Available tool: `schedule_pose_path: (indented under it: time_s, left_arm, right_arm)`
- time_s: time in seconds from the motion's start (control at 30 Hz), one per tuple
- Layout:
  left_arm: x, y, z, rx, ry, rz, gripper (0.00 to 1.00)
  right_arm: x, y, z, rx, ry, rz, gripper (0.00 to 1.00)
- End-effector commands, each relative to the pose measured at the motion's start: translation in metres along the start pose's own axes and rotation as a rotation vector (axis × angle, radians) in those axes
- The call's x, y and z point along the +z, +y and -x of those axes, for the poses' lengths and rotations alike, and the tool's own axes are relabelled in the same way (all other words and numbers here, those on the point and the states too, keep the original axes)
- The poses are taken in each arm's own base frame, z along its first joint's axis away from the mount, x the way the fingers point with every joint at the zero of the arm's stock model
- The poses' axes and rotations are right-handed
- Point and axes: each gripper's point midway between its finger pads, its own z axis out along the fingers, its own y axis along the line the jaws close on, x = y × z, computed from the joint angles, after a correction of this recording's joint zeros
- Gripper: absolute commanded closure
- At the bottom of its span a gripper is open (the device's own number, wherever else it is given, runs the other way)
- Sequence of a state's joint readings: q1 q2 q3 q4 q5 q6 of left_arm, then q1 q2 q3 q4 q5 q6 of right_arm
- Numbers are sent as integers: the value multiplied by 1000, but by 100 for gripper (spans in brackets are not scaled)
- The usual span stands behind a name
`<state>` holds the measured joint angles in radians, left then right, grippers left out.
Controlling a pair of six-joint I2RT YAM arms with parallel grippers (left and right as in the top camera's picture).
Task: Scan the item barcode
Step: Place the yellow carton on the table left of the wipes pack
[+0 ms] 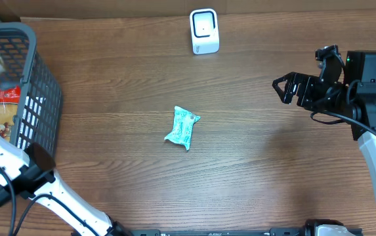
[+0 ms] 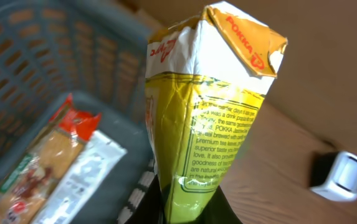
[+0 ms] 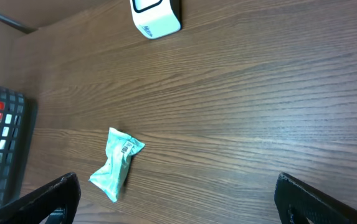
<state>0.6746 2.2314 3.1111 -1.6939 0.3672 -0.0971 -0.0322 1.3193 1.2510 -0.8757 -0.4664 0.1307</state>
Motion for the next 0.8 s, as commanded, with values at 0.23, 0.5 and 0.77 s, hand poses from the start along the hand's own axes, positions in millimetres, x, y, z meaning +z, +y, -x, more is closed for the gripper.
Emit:
schedule_pose_path:
  time_s: [0.23, 0.5, 0.77]
  left_arm:
    - [-21, -140, -43, 264, 71, -292, 96]
    - [52, -202, -175, 439, 541, -310, 96]
    - [107, -198, -315, 609, 892, -115, 96]
  right_arm:
    - [-4, 2, 3, 0, -2, -3, 0]
    - [-4, -1, 3, -1, -7, -16, 0]
    - [-4, -2, 7, -6, -19, -26, 0]
